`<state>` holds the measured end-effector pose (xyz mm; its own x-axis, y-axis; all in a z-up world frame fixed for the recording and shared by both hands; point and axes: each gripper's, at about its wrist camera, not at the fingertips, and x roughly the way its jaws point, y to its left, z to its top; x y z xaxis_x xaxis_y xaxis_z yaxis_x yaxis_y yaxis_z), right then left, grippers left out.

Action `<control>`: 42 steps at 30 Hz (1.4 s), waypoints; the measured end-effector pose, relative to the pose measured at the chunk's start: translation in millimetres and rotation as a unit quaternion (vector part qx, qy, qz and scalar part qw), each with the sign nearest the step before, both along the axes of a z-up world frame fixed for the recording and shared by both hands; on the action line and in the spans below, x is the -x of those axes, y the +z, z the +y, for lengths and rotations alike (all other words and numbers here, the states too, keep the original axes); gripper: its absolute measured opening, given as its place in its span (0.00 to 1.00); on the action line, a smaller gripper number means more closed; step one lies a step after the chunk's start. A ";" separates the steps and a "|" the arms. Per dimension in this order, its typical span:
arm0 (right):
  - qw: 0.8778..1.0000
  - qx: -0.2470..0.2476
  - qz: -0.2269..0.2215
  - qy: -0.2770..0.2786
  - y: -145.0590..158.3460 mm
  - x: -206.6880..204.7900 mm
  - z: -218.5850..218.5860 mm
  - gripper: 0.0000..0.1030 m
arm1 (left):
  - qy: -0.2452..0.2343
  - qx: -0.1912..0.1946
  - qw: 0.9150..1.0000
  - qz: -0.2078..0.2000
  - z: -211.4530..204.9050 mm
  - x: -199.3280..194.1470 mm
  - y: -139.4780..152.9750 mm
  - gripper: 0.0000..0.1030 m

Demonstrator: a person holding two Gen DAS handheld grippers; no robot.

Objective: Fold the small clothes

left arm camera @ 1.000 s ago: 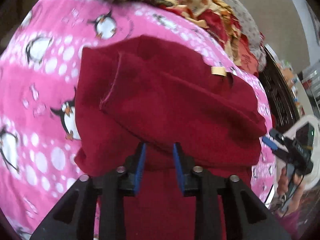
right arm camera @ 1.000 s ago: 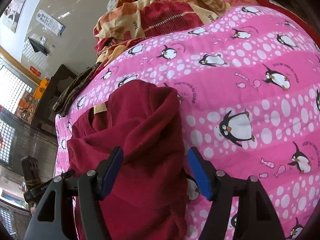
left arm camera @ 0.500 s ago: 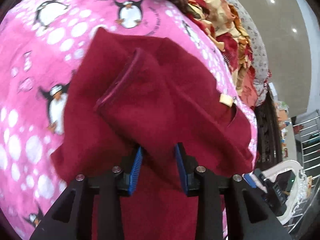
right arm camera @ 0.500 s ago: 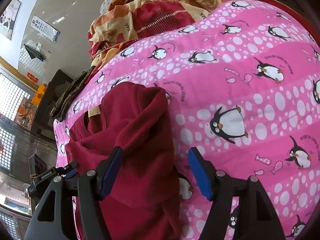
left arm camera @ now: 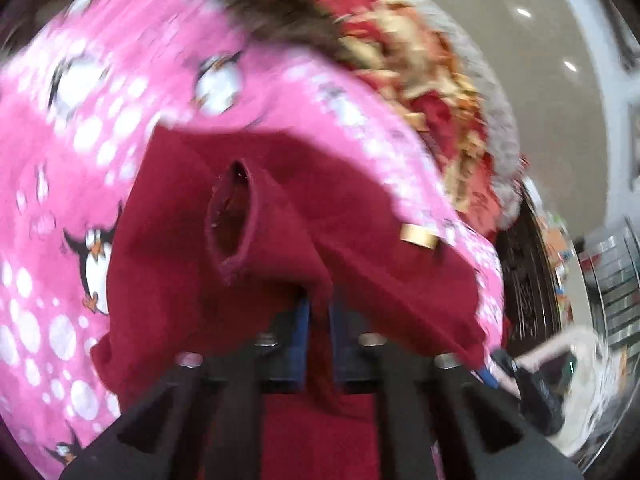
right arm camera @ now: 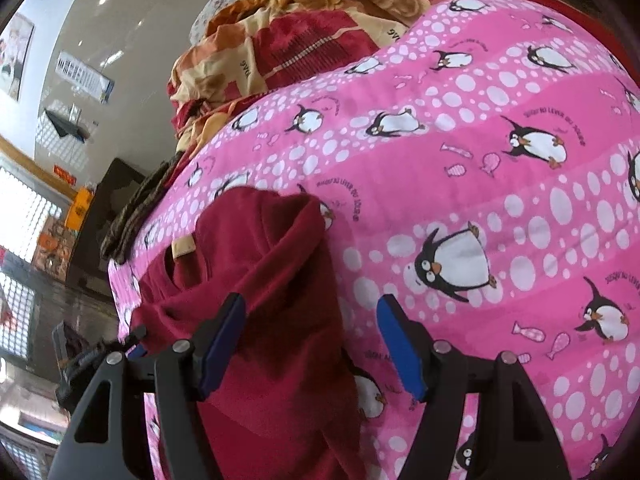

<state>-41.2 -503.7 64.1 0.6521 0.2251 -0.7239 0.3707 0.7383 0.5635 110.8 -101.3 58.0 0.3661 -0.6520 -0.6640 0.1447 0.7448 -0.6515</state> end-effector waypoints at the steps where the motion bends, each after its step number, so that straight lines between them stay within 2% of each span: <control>1: 1.000 -0.005 -0.006 -0.004 1.6 -0.7 -2.0 0.70 | -0.002 0.003 1.000 -0.025 3.5 7.0 14.5 0.00; 4: 1.000 -0.009 -0.013 -0.007 4.7 -3.3 -4.3 0.70 | -0.012 0.024 0.996 -0.085 25.4 30.8 57.4 0.00; 6: 1.000 -0.013 -0.015 -0.006 5.5 -6.0 -4.3 0.70 | -0.016 0.016 0.995 -0.096 35.5 40.3 66.5 0.00; 11: 0.998 -0.057 -0.020 -0.001 1.0 -22.3 -0.7 0.70 | -0.033 -0.049 0.993 -0.102 42.1 54.8 57.0 0.00; 13: 0.997 -0.072 -0.026 0.000 -1.4 -32.0 1.3 0.68 | -0.035 -0.062 0.993 -0.099 39.8 58.2 48.1 0.00; 14: 0.997 -0.074 -0.027 0.003 -2.5 -40.5 2.8 0.63 | -0.040 -0.063 0.993 -0.091 37.4 57.6 42.5 0.00; 15: 0.997 -0.067 -0.030 0.008 -2.6 -50.2 4.6 0.42 | -0.040 -0.061 0.993 -0.087 36.3 57.7 40.5 0.00; 16: 0.998 -0.053 -0.028 0.012 -1.9 -59.0 6.4 0.13 | -0.041 -0.061 0.994 -0.086 34.4 57.0 38.4 0.00; 17: 0.999 -0.039 -0.021 0.013 -1.3 -65.1 6.9 0.06 | -0.043 -0.063 0.993 -0.089 33.9 58.4 38.2 0.00; 18: 0.999 -0.028 -0.016 0.011 0.0 -70.4 6.5 0.05 | -0.043 -0.067 0.992 -0.096 33.4 59.9 39.4 0.00; 21: 0.999 -0.003 -0.042 0.001 12.7 -78.0 2.1 0.04 | -0.044 -0.076 0.989 -0.120 27.1 57.8 41.4 0.00; 22: 0.999 0.011 -0.053 -0.006 16.7 -78.4 1.0 0.00 | -0.045 -0.080 0.988 -0.122 24.3 55.7 38.9 0.00; 24: 0.996 0.053 -0.065 -0.021 19.4 -83.5 -0.8 0.00 | -0.044 -0.114 0.985 -0.118 13.7 46.9 21.7 0.00; 25: 0.996 0.069 -0.056 -0.022 15.7 -89.3 -1.0 0.00 | -0.044 -0.131 0.985 -0.105 10.3 42.9 11.1 0.00; 26: 0.998 0.061 -0.027 -0.009 6.6 -96.9 -1.3 0.01 | -0.046 -0.137 0.985 -0.092 9.1 40.4 3.5 0.00; 27: 0.999 0.045 -0.012 -0.003 3.5 -96.3 -2.4 0.03 | -0.048 -0.134 0.986 -0.083 9.5 38.9 -2.5 0.00; 29: 0.999 0.033 -0.021 0.008 10.2 -80.9 -2.9 0.17 | -0.046 -0.133 0.986 -0.085 13.9 40.9 -7.6 0.00; 31: 0.998 0.046 -0.032 0.028 16.6 -62.9 1.5 0.74 | -0.045 -0.128 0.987 -0.085 16.9 42.1 -9.0 0.00; 32: 0.997 0.058 -0.038 0.041 18.1 -52.1 5.9 0.81 | -0.045 -0.126 0.988 -0.083 17.4 42.8 -9.5 0.00; 36: 0.993 0.093 -0.015 0.076 0.4 -49.4 20.8 0.82 | -0.044 -0.141 0.986 -0.078 12.7 43.9 -12.5 0.00; 37: 0.992 0.099 -0.011 0.076 -4.1 -51.8 23.1 0.76 | -0.043 -0.142 0.986 -0.077 12.0 43.8 -12.4 0.00; 38: 0.992 0.099 -0.010 0.080 -9.1 -57.2 25.3 0.62 | -0.043 -0.143 0.986 -0.075 12.3 44.0 -11.5 0.00; 39: 0.992 0.091 -0.013 0.088 -11.8 -61.6 25.9 0.28 | -0.045 -0.141 0.986 -0.073 13.1 43.9 -9.9 0.00; 40: 0.992 0.091 -0.006 0.087 -10.2 -66.5 26.2 0.23 | -0.047 -0.138 0.987 -0.071 13.7 44.1 -8.1 0.00; 42: 0.990 0.109 -0.026 0.080 5.0 -63.0 26.3 0.18 | -0.055 -0.125 0.988 -0.071 16.3 45.9 -3.9 0.00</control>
<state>21.7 -477.3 69.1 0.6588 0.1708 -0.7326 0.2127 0.8918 0.3992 64.9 -85.0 54.1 0.4029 -0.5154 -0.7563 0.3108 0.8543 -0.4166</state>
